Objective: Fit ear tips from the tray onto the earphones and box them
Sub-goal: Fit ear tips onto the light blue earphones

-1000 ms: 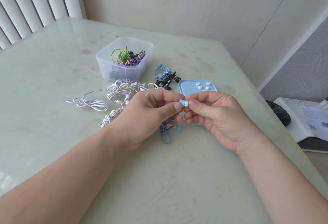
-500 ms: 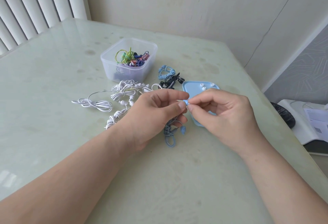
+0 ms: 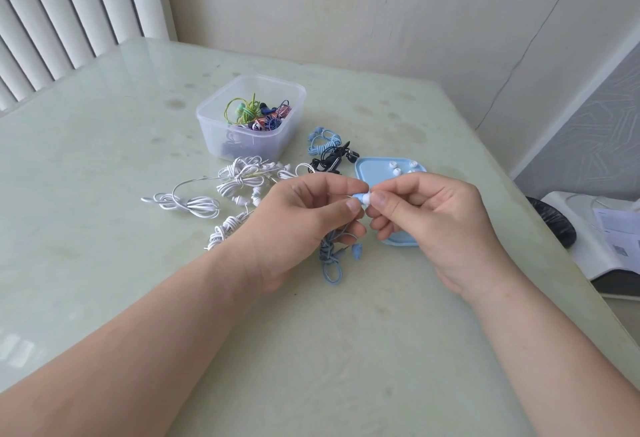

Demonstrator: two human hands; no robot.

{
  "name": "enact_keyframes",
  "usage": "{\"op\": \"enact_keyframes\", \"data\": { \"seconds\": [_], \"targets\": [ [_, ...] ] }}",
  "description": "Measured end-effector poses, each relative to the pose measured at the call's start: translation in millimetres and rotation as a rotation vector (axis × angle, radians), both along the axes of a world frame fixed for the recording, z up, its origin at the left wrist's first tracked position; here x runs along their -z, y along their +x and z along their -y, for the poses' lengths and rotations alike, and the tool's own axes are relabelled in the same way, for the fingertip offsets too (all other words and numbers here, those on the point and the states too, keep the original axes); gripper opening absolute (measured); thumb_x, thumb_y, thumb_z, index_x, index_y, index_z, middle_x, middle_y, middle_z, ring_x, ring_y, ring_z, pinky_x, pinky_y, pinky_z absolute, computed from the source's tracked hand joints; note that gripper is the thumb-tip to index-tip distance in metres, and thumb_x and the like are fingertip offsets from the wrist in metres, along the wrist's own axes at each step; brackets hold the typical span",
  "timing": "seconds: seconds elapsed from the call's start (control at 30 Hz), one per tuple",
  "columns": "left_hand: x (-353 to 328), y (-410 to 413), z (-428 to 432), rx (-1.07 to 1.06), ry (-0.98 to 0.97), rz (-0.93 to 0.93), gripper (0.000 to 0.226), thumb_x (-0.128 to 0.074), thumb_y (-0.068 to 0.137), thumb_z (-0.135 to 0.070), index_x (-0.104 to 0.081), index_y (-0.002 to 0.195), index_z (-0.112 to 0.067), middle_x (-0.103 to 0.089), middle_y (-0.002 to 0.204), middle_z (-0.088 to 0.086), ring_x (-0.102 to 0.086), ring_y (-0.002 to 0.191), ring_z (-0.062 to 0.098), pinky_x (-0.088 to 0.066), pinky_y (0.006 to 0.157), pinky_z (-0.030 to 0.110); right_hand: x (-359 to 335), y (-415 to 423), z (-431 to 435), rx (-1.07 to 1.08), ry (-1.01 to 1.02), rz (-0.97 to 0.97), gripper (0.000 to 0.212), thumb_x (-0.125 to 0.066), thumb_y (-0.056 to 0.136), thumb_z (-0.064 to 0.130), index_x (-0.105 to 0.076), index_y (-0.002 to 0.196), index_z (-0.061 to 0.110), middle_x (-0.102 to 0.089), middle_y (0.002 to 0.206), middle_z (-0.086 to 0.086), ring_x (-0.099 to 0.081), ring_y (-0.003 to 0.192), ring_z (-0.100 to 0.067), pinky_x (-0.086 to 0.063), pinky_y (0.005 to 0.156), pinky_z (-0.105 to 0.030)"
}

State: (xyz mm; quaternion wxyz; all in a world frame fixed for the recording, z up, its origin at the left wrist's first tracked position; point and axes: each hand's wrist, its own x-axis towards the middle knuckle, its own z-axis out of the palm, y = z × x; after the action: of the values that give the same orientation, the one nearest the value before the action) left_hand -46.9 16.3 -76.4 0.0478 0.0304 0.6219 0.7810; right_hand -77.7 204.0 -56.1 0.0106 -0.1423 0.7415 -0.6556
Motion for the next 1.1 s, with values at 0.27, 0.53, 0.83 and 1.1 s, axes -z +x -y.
{"op": "enact_keyframes", "data": {
  "seconds": [0.27, 0.53, 0.83, 1.1],
  "targets": [
    [-5, 2, -5, -0.069, -0.042, 0.018, 0.027, -0.082, 0.078, -0.027, -0.073, 0.092, -0.006, -0.069, 0.075, 0.006, -0.068, 0.068, 0.024, -0.056, 0.065, 0.031, -5, -1, -4, 0.159, 0.078, 0.009, 0.017, -0.089, 0.075, 0.019, -0.077, 0.083, 0.010, -0.074, 0.072, -0.011, -0.063, 0.057, -0.017, -0.049, 0.052, -0.030],
    [-6, 2, -5, -0.170, 0.023, 0.060, 0.012, -0.074, 0.095, -0.016, -0.068, 0.092, -0.005, -0.071, 0.083, 0.014, -0.075, 0.079, 0.032, -0.058, 0.074, 0.037, 3, -14, -19, 0.256, 0.459, -0.114, 0.006, -0.080, 0.086, 0.020, -0.076, 0.086, 0.025, -0.069, 0.069, 0.008, -0.060, 0.060, -0.005, -0.049, 0.063, -0.019],
    [-18, 14, -1, -0.071, -0.648, -0.197, 0.004, -0.075, 0.092, -0.027, -0.075, 0.092, -0.030, -0.075, 0.074, 0.002, -0.066, 0.059, 0.006, -0.057, 0.063, 0.021, 18, -19, -11, 0.175, 0.766, -0.318, 0.005, -0.076, 0.087, 0.019, -0.078, 0.082, 0.021, -0.063, 0.079, 0.006, -0.055, 0.068, -0.004, -0.051, 0.070, -0.032],
    [-22, 12, 10, -0.047, -0.971, -0.246, 0.024, -0.088, 0.078, -0.020, -0.068, 0.083, -0.033, -0.063, 0.068, -0.013, -0.058, 0.063, -0.005, -0.041, 0.059, 0.007, 11, -9, -7, 0.204, 0.617, -0.321, 0.010, -0.070, 0.090, 0.014, -0.071, 0.082, 0.020, -0.065, 0.072, 0.015, -0.056, 0.061, -0.008, -0.048, 0.060, -0.023]
  ]
}}
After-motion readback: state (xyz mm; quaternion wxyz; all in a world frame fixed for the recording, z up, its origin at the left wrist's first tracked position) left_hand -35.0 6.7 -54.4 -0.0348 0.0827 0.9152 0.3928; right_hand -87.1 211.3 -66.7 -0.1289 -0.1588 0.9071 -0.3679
